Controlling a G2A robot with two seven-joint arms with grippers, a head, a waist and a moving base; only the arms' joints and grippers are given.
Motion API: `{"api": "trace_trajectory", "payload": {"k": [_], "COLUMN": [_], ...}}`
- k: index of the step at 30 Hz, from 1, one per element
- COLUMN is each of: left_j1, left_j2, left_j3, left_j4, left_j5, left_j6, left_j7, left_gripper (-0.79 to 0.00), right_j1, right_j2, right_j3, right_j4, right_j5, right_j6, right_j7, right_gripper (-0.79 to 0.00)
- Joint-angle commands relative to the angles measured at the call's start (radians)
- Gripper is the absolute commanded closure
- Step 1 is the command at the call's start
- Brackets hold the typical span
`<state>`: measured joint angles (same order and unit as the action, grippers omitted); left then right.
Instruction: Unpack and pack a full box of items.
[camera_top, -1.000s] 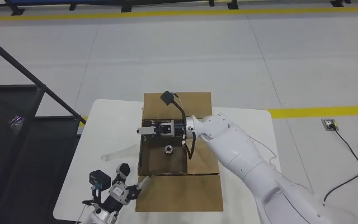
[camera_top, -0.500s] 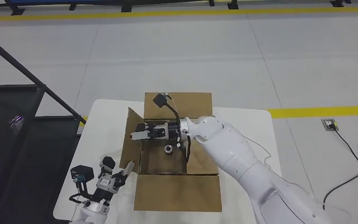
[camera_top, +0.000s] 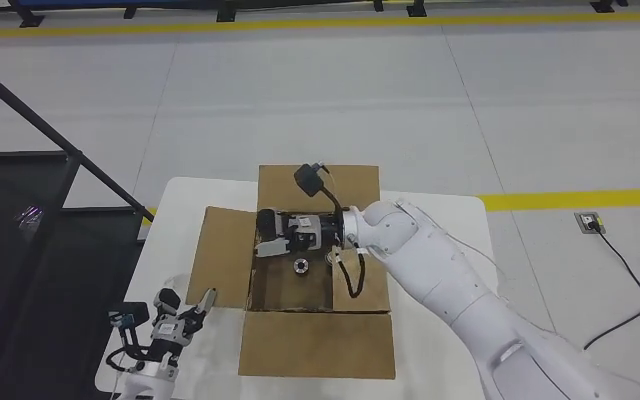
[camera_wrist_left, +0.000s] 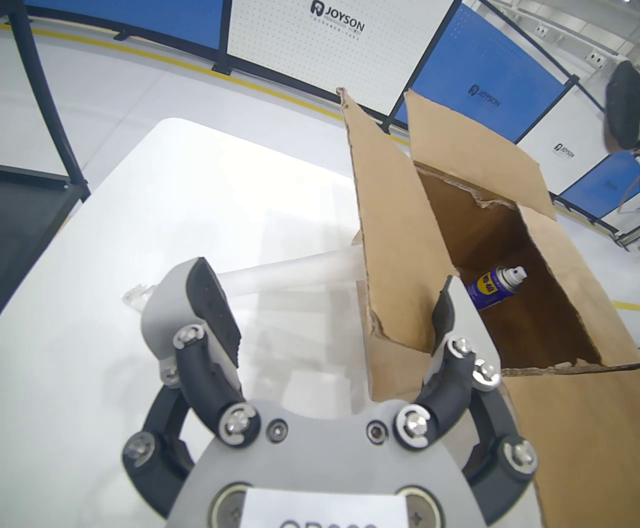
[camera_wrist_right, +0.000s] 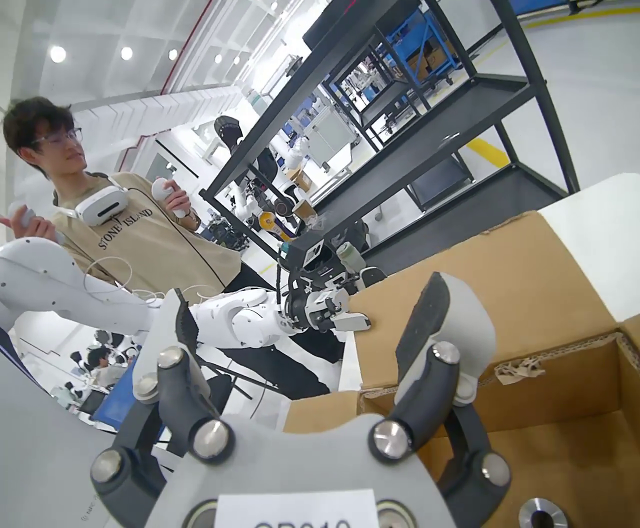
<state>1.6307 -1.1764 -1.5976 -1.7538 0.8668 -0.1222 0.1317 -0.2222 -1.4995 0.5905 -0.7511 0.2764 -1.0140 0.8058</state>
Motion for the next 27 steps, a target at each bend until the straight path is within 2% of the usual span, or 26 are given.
{"api": "trace_trajectory", "payload": {"k": [1, 5, 11, 16, 20, 27], "left_j1": [-0.010, -0.031, -0.080, -0.084, -0.041, 0.062], "left_j2": [-0.001, -0.003, -0.006, -0.008, -0.007, -0.005], "left_j3": [0.004, 0.013, 0.034, 0.033, -0.002, -0.097], "left_j4": [0.018, 0.052, 0.098, 0.102, 0.040, -0.164], "left_j5": [0.007, 0.024, 0.064, 0.065, 0.031, -0.010], "left_j6": [0.007, 0.018, 0.034, 0.028, 0.002, -0.022], "left_j7": [-0.010, -0.025, -0.051, -0.050, -0.024, 0.011], "left_gripper": [-0.785, -0.785, -0.785, -0.785, -0.785, -0.785], "right_j1": [-0.016, -0.086, -0.233, -0.250, -0.250, -0.296], "right_j2": [0.028, 0.078, 0.146, 0.152, 0.152, 0.170], "right_j3": [0.037, 0.137, 0.313, 0.329, 0.329, 0.361], "right_j4": [-0.052, -0.159, -0.299, -0.311, -0.311, -0.367], "right_j5": [-0.036, -0.122, -0.294, -0.306, -0.306, -0.352], "right_j6": [0.002, 0.002, 0.002, 0.002, 0.002, 0.018], "right_j7": [0.002, -0.038, -0.180, -0.188, -0.188, -0.182], "right_gripper": [-0.785, -0.785, -0.785, -0.785, -0.785, -0.785]}}
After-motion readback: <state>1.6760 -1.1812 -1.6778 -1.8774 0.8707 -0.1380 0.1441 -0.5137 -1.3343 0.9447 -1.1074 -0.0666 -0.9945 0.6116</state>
